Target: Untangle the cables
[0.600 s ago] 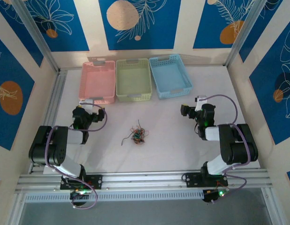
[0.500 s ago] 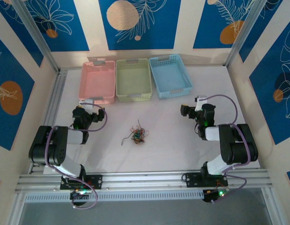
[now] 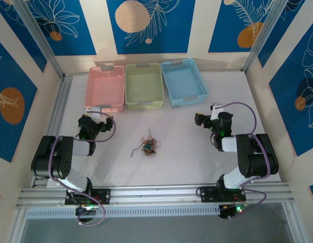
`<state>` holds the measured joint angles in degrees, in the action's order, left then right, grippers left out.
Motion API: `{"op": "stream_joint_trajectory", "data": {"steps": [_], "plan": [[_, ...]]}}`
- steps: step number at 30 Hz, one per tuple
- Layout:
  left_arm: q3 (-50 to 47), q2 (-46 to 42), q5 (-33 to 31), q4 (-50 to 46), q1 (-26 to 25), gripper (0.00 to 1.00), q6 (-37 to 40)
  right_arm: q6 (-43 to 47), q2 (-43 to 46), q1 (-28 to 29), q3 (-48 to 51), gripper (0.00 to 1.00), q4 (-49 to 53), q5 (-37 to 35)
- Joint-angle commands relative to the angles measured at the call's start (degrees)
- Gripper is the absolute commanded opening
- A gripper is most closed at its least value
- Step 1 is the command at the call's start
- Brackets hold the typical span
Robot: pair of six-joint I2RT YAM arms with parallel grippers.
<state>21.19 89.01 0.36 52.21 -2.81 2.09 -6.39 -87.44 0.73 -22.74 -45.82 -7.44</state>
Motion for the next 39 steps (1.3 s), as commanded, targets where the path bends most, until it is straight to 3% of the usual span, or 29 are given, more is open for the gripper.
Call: {"op": "stream_joint_trajectory", "data": {"steps": [1, 35, 39], "plan": [[0.77, 0.31, -0.19, 0.27, -0.22, 1.0, 0.66, 0.73, 0.25, -0.22, -0.9, 0.99, -0.86, 0.76], [0.05, 0.2, -1.78, 1.63, -0.82, 1.0, 1.03, 0.81, 0.33, -0.17, -0.86, 0.99, -0.96, 0.83], [-0.71, -3.41, -5.99, 0.2, -2.17, 1.0, 1.21, 0.52, 6.07, 2.65, -4.29, 0.99, 10.25, -8.48]]}}
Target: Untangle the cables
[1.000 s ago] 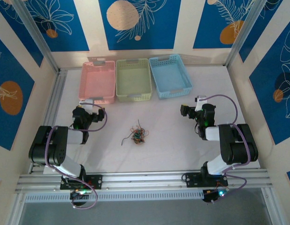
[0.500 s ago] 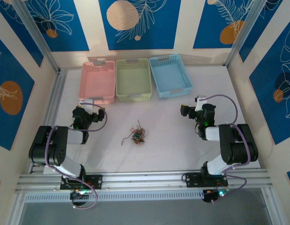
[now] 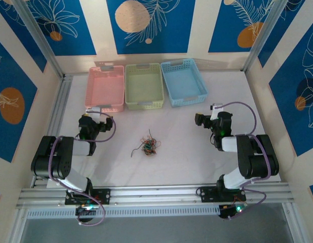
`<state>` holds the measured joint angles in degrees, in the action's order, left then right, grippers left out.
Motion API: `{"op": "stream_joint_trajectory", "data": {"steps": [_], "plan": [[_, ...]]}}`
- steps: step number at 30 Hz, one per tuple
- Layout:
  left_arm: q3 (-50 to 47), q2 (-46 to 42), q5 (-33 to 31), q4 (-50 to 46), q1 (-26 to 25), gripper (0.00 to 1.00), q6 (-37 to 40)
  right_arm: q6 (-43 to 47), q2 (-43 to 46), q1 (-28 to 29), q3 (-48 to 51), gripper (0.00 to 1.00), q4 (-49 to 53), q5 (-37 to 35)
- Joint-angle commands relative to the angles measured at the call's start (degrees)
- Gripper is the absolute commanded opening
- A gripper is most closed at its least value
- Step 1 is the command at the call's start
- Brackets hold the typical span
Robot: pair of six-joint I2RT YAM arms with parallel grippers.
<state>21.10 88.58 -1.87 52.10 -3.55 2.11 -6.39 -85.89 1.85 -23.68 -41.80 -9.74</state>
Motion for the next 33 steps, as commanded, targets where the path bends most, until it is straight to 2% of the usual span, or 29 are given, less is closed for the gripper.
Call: {"op": "stream_joint_trajectory", "data": {"steps": [1, 3, 5, 8, 11, 13, 15, 17, 19, 21, 28, 33], "plan": [[-0.45, -4.74, -5.17, -1.56, -1.79, 1.0, 1.23, 0.38, 6.61, 2.18, -4.71, 0.99, 10.21, -7.85], [0.52, -8.39, -6.44, -6.36, -2.46, 1.0, 1.7, 0.77, 10.62, 3.29, -7.18, 0.99, 16.82, -9.46], [2.27, -12.65, -8.42, -12.34, -3.34, 1.0, 2.0, 1.02, 14.53, 4.54, -8.45, 0.99, 19.03, -9.52], [3.53, -20.73, -11.15, -16.41, -3.59, 1.0, -5.24, -0.69, 21.43, 6.11, -8.83, 0.99, 19.05, -8.46], [4.73, -27.28, -7.93, -19.61, -3.5, 1.0, -11.42, -9.92, 25.55, 4.92, -11.18, 0.99, 22.29, -7.08], [4.48, -29.85, -8.7, -19.25, -2.91, 1.0, -20.36, -23.55, 26.67, 2.29, -13.85, 0.99, 28.71, -6.72], [5.75, -29.37, -4.95, -19.08, -1.59, 1.0, -24.84, -26.11, 26.38, -0.19, -15.74, 0.99, 30.59, 1.58], [12.74, -25.77, -0.75, -27.25, -1.27, 0.99, -26.49, -25.02, 25.29, 0.24, -16.77, 0.98, 30.76, 4.7], [23.52, -17.68, 4.25, -37.34, -1.4, 0.9, -27.36, -22.35, 23.71, 2.36, -18.5, 0.96, 33.37, 2.69], [31.8, -9.98, 6.88, -42.36, -2.34, 0.86, -28.07, -19.95, 22.19, 4.11, -19.37, 0.95, 35.16, 0.65], [56.38, 14.33, 4.29, -55.13, -8.29, 0.85, -23.58, -16.79, 19.97, 7.27, -18.5, 0.94, 35.57, -3.24], [67.23, 24.9, -0.39, -61.72, -10.67, 0.83, -22.61, -16.61, 19.51, 7.96, -18.22, 0.94, 35.43, -3.5]]}}
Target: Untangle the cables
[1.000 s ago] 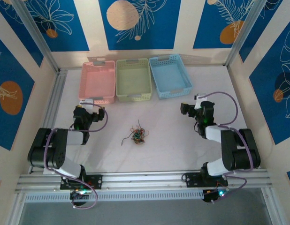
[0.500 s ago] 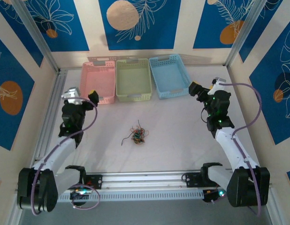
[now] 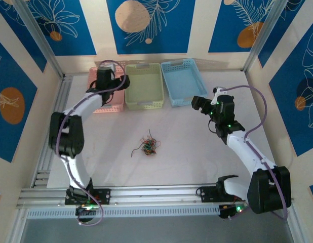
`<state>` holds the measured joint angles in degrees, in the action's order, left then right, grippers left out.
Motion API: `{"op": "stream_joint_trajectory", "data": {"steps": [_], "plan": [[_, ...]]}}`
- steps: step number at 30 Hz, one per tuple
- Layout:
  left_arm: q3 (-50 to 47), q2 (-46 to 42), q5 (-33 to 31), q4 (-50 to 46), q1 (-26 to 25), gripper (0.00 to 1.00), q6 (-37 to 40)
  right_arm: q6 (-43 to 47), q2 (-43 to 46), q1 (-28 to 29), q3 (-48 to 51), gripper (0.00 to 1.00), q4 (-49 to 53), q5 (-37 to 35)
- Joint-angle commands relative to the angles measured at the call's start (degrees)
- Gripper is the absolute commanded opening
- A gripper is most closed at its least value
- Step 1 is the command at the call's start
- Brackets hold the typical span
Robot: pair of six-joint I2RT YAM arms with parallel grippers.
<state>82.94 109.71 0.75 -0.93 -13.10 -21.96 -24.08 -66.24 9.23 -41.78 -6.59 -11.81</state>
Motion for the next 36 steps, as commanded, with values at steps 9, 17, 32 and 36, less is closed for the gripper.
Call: {"op": "stream_joint_trajectory", "data": {"steps": [9, 17, 32, 36], "plan": [[15.32, 14.02, -4.88, -16.53, -3.21, 0.7, 2.44, 0.74, -1.13, 0.96, 0.32, 0.94, 0.25, -1.48], [17.46, 15.68, -4.52, -16.77, -6.9, 0.58, 5.02, 0.44, -1.8, 0.91, 0.43, 0.94, 0.69, -1.61], [21.2, 14.91, -5.23, -19.54, -9.03, 0.69, 8.59, 0.55, -3.19, 1.18, -0.4, 0.94, 1.67, 0.69], [15.51, 6.02, -4.8, -16.78, -9.31, 0.74, 8.58, 0.42, -3.84, 2.88, -3.51, 0.92, 6.92, 2.23]]}}
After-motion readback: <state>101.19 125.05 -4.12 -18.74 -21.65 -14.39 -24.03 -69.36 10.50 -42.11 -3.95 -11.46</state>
